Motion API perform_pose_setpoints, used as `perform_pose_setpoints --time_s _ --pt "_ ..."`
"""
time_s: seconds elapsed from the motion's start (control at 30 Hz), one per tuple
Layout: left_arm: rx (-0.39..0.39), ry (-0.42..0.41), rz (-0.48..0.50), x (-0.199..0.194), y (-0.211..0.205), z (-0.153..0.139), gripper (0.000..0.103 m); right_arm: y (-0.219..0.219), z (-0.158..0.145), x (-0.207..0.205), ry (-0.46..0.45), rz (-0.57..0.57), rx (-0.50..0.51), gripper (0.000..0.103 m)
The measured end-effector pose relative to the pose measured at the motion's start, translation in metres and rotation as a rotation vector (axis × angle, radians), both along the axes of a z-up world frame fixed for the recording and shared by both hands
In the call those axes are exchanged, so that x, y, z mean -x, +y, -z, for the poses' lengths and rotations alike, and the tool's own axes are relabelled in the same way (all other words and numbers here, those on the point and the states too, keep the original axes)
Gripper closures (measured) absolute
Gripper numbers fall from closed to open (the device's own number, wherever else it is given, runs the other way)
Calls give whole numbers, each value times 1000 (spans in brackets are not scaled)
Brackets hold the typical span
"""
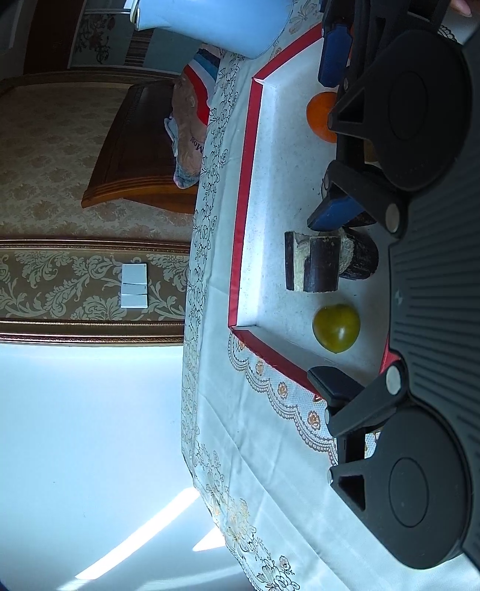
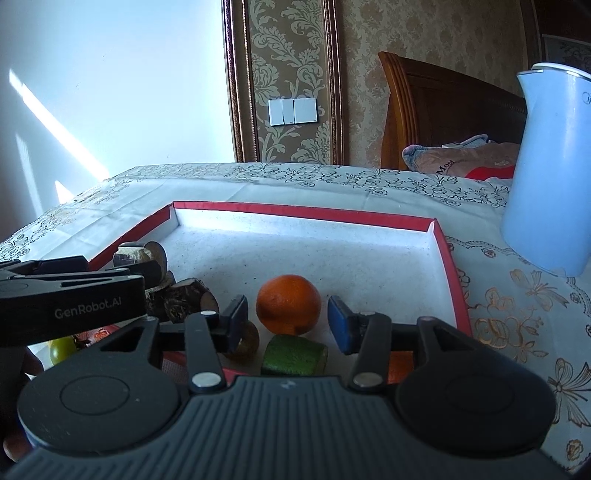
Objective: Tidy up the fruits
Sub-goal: 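Lower the tangerine into the tray and open the right gripper, then move the right gripper to a green tomato while the left gripper moves to a brown kiwi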
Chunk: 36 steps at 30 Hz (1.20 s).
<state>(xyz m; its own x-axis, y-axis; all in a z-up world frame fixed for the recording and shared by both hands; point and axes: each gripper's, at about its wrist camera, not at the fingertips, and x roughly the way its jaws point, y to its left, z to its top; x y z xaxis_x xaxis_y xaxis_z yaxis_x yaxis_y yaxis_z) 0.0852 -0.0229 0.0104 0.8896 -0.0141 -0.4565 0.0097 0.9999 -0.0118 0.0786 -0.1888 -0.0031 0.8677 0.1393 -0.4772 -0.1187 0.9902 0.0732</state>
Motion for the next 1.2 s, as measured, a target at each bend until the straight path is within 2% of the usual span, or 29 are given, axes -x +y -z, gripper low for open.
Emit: perform_pose_setpoints --time_s 0.1,0.2,0.7,0.97,1.2 --pt "-4 -10 -11 3 1 -1 23 -1 1 0 3 2 -6 58" --pt "0 -16 -11 7 3 -2 23 -2 1 1 3 6 -13 52" --pt "-7 -66 -5 46 32 -7 23 -7 -7 23 -38 17 -52 52" --pt "-2 -68 -35 70 73 -4 23 1 -12 58 -72 -46 -81 52" --pt "30 -31 -66 76 100 4 23 20 -8 72 -47 -113 -71 52"
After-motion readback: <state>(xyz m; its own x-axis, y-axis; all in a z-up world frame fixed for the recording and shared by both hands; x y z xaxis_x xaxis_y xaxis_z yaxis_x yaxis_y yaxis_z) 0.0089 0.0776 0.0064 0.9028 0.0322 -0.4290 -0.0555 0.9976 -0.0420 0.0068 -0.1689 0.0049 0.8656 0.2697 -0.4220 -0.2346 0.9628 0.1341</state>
